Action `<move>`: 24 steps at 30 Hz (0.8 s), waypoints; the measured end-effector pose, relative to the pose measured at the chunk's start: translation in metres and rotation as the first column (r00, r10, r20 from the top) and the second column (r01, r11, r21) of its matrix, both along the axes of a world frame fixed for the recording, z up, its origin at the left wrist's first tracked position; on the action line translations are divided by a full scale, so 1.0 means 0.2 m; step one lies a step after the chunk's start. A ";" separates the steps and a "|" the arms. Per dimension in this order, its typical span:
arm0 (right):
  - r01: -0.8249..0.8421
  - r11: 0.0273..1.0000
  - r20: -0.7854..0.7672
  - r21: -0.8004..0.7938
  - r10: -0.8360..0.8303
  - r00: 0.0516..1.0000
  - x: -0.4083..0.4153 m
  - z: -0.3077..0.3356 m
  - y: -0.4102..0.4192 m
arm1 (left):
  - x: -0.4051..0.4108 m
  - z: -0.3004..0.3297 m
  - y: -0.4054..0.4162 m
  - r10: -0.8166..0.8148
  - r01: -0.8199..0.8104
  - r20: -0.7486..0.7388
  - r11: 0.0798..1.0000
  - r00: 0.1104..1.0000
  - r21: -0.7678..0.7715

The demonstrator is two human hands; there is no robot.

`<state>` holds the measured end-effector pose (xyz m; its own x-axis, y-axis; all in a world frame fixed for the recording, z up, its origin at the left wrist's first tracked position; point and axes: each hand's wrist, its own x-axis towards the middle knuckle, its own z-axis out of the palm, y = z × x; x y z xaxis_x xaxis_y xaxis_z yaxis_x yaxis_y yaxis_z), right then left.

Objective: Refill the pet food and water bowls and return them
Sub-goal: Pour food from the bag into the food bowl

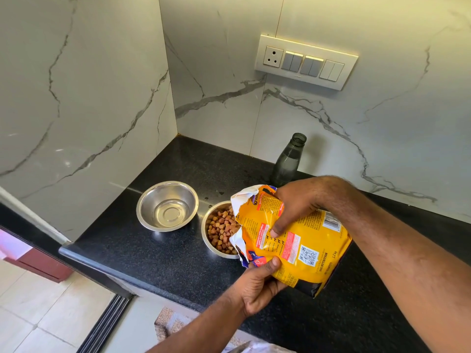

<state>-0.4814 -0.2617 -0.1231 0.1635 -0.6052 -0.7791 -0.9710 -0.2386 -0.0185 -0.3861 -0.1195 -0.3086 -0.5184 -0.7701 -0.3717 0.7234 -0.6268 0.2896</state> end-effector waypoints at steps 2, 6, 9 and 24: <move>-0.002 1.000 -0.002 0.000 0.002 1.000 0.01 0.00 0.00 | 0.00 0.00 0.00 0.000 0.000 -0.005 1.000 1.000 -0.010; -0.003 1.000 0.000 0.008 0.003 1.000 0.02 -0.01 0.00 | 0.01 0.00 0.01 0.003 -0.003 -0.022 1.000 1.000 -0.003; -0.008 1.000 0.001 0.004 0.008 1.000 0.03 -0.01 -0.01 | 0.01 -0.01 0.01 0.006 -0.006 -0.028 1.000 1.000 0.008; -0.028 0.997 0.091 -0.075 0.035 0.995 0.09 -0.05 -0.05 | 0.08 -0.04 -0.06 0.056 -0.056 0.000 0.998 0.998 0.016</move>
<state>-0.4626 -0.2708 -0.1325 0.2525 -0.6539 -0.7132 -0.9579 -0.2732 -0.0886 -0.3694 -0.1306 -0.3158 -0.4747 -0.7917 -0.3845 0.7576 -0.5899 0.2794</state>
